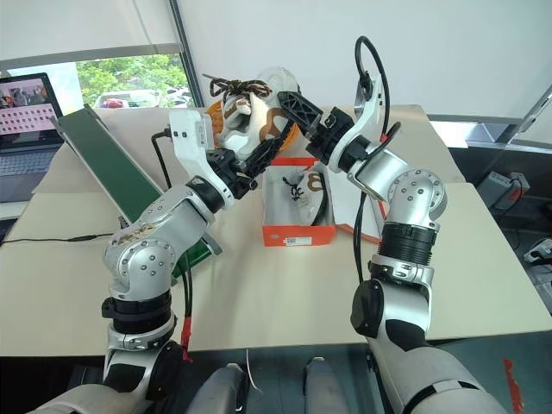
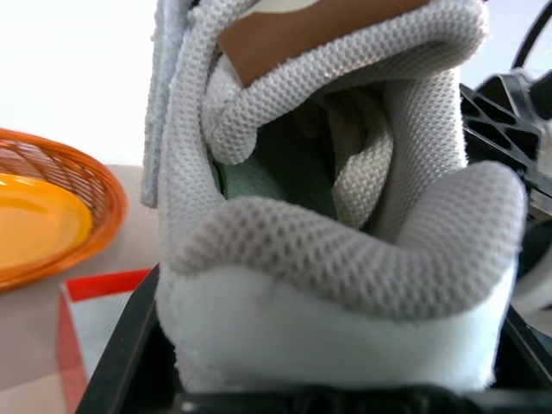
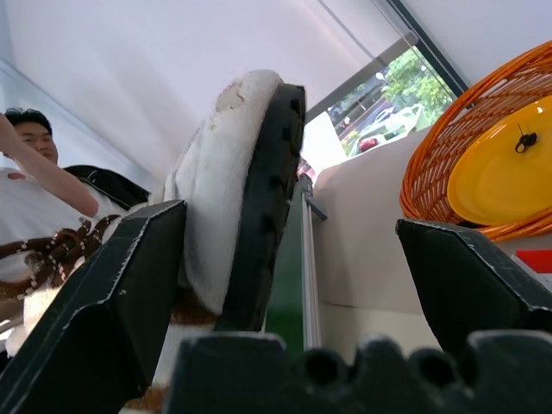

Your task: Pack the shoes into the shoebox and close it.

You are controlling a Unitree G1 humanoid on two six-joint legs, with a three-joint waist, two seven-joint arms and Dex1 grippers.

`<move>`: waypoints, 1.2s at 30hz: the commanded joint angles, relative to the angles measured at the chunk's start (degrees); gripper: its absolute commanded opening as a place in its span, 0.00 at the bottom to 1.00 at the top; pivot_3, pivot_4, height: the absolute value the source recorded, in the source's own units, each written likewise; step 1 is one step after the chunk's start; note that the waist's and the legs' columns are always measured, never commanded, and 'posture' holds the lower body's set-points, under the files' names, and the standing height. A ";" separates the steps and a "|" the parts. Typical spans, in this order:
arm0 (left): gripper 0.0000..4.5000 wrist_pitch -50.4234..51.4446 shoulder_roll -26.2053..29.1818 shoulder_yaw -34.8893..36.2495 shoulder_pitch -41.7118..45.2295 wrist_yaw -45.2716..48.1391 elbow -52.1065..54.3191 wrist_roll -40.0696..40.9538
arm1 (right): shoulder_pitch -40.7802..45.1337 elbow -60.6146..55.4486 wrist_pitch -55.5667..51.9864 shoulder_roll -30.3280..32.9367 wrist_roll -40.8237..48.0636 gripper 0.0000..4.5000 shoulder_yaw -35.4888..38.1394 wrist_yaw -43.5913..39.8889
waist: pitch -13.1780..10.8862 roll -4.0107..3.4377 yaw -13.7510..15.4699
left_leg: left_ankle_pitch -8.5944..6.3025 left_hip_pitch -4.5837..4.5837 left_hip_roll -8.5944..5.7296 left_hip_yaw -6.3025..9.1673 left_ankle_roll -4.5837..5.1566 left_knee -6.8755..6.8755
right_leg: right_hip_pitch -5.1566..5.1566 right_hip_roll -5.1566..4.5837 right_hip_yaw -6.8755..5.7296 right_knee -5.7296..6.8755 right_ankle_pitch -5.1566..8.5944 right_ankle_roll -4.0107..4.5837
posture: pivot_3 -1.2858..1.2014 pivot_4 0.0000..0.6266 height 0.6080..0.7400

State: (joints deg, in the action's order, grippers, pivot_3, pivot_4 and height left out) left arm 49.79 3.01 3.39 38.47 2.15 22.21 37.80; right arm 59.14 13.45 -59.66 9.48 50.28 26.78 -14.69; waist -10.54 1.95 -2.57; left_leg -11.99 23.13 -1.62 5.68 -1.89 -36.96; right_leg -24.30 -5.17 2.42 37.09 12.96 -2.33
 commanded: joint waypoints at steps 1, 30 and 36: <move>0.53 1.16 -1.50 -1.14 0.62 0.51 3.94 2.88 | 0.76 -2.05 1.38 0.56 1.33 0.88 -0.20 0.32 | 0.00 0.00 -0.01 | 0.00 0.00 0.00 0.00 0.00 0.00 | 0.00 0.00 0.00 0.00 0.00 0.00 | 0.52 0.24 1.00; 1.00 13.90 24.16 18.45 5.30 2.46 2.64 21.20 | 8.66 20.13 17.45 10.92 -22.22 0.08 -18.27 -7.93 | -0.01 -0.02 -0.86 | 0.00 -0.14 0.03 -0.12 0.00 0.04 | 0.00 0.05 0.10 -0.21 0.01 0.00 | 0.52 0.24 1.00; 1.00 12.97 25.01 17.98 3.87 0.91 4.51 21.46 | 14.55 37.21 27.82 9.44 -29.40 0.08 -21.02 -13.58 | -0.01 -0.02 -0.99 | 0.00 -0.05 0.03 -0.09 0.00 0.06 | 0.02 0.03 0.08 -0.29 0.01 0.00 | 0.52 0.24 1.00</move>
State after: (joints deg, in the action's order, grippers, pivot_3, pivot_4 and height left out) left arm 64.06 27.64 21.41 42.37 3.50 24.18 58.65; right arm 70.91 47.16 -36.82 19.06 22.84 5.94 -26.25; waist -10.55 1.93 -3.57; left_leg -12.00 23.08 -1.59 5.59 -1.89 -36.90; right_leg -24.28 -5.14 2.49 36.83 12.97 -2.33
